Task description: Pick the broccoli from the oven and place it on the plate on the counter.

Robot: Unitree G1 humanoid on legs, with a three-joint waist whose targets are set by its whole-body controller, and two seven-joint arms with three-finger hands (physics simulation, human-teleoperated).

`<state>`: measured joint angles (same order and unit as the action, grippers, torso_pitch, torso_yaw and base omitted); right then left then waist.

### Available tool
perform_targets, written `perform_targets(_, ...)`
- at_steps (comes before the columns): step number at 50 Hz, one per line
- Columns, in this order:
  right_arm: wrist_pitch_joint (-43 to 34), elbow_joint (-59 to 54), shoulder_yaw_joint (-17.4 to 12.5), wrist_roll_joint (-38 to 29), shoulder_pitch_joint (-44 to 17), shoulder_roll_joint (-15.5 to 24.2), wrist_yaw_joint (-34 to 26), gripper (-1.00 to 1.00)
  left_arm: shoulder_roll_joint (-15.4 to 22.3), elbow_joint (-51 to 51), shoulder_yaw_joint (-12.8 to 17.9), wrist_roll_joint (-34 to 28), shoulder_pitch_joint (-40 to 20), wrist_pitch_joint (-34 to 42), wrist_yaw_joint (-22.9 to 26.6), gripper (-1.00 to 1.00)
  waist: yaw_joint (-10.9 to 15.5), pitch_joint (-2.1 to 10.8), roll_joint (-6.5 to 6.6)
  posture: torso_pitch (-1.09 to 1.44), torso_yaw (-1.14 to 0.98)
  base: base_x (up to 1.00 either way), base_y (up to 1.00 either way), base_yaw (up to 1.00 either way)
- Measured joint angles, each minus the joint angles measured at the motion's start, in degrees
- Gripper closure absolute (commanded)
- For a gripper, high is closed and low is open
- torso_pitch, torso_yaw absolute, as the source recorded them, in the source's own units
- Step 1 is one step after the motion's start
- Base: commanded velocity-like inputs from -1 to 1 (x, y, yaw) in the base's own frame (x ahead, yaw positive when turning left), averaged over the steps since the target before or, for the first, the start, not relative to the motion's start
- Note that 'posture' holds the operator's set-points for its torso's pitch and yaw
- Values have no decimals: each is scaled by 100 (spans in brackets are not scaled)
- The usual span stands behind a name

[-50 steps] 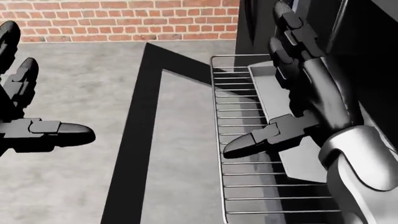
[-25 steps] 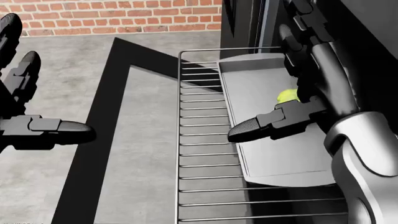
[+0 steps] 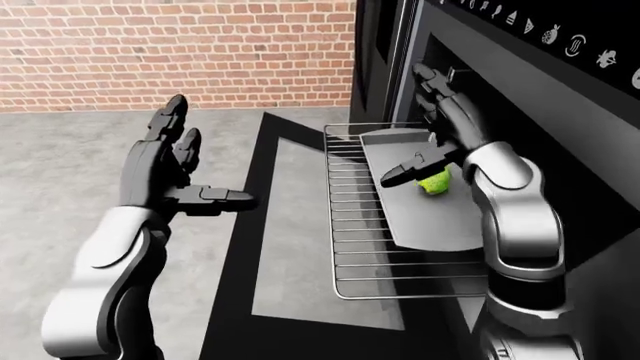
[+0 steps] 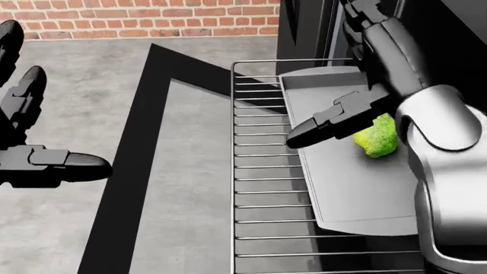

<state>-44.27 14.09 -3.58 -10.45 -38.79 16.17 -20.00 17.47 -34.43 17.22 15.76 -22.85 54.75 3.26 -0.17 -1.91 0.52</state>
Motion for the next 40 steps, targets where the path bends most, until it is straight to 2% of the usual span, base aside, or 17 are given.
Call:
perform_targets(5,277,-789,-100,-596,-486,147,-335,-100,-64,-37,-58,-32,34,-25,8,-100,8,7,11,0,0,0,0,0)
perform_targets(11,1549,-2183,-23,-1369,-660,394,-485,-100,-128,-109,-89,-78,96,10,21,-100,-4,-10,16,0,0,0,0,0)
perform_targets(15,2335,-2838,-133,-1890,-710,508,-595,-100,-112,-174,-61,-70,83,49,54,-100,-6,-27,34,0,0,0,0,0)
perform_targets(27,3755,-4938,-67,-2886,-1256,559,-74,-100,-79,-79,-25,-95,114,-32,136,-100,-25,4,46,0,0,0,0,0)
perform_targets(32,3991,-5588,-3,-3030,-1412,606,184,-100,-77,-30,-14,-109,87,-74,163,-100,-1,-12,42,0,0,0,0,0)
perform_targets(40,4239,-5890,30,-3407,-1552,688,368,-100,13,-156,107,8,12,48,158,-100,3,-82,27,5,0,0,0,0)
